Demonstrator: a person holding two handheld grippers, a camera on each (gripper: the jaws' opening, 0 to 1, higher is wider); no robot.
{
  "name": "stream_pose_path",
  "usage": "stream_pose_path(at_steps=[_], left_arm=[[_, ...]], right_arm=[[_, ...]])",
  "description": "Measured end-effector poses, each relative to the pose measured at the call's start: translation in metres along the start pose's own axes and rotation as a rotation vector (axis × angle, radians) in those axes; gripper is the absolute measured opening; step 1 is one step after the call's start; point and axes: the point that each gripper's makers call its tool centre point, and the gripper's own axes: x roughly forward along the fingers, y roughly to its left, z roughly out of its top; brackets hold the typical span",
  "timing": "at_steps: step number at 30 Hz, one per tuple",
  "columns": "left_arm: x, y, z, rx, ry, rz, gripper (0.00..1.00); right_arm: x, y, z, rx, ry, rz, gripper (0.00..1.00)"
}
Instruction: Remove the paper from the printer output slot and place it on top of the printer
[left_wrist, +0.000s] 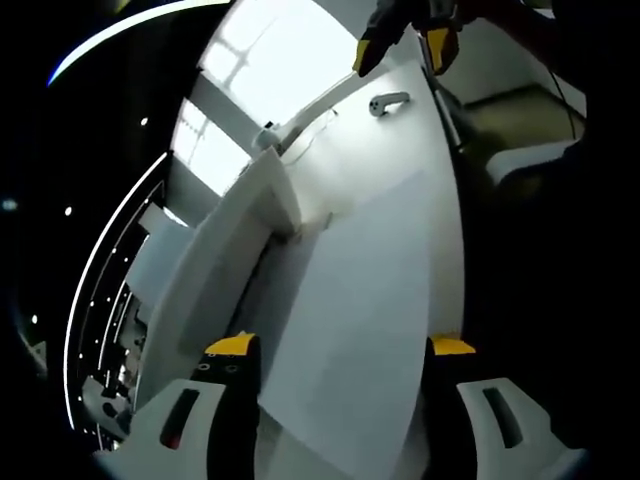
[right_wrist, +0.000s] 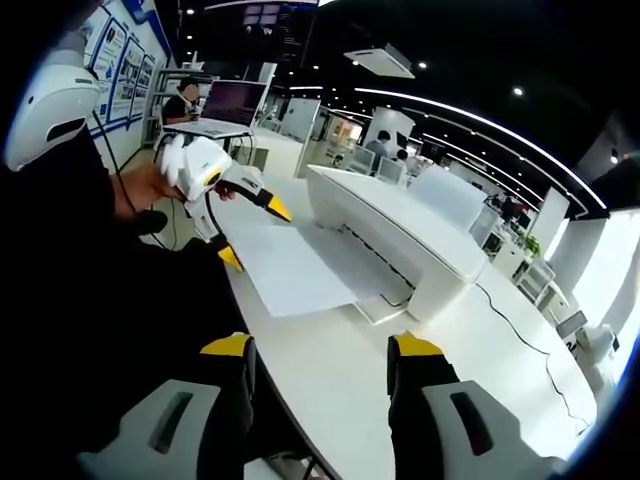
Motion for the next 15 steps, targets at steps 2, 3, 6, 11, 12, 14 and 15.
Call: stream_pose_path(at_steps=[2,3,6,11,12,14,15], left_arm=[[0.0004,-0.0002,0.0000,0.003,0.001,0.002,0.68],[0.0007,-0.0004,0.0003,0.005,0.000,0.003,0.68],[0.0014,-0.0007,0.0008,0.010,0.001,0.007,0.67],[0.0027,-0.0002,0.0010,0.036,0.007,0.021,0.64],[0.0028,-0.0004,0.0011,0.038,0.007,0.021,0.64],[0.0033,-0.0006,0.0012,0.038,0.007,0.022,0.64],[0.0038,-0.0008,0.0004,0.044,0.012,0.023,0.64]], right_arm=[[-0.0004,0.0001,-0.0001,0.000,0.000,0.000,0.49],[-0.0005,0.0000,-0.0004,0.000,0.001,0.000,0.49],[-0.0005,0.0001,-0.0007,0.002,0.000,0.000,0.49],[-0.0012,0.0000,-0.0004,0.000,0.000,-0.001,0.49],[-0.0018,-0.0008,-0.0001,0.001,-0.001,-0.004,0.49],[-0.0025,-0.0018,0.0002,0.002,-0.002,-0.008,0.49],[-0.0028,-0.0019,0.0002,0.002,-0.001,-0.009,0.49]])
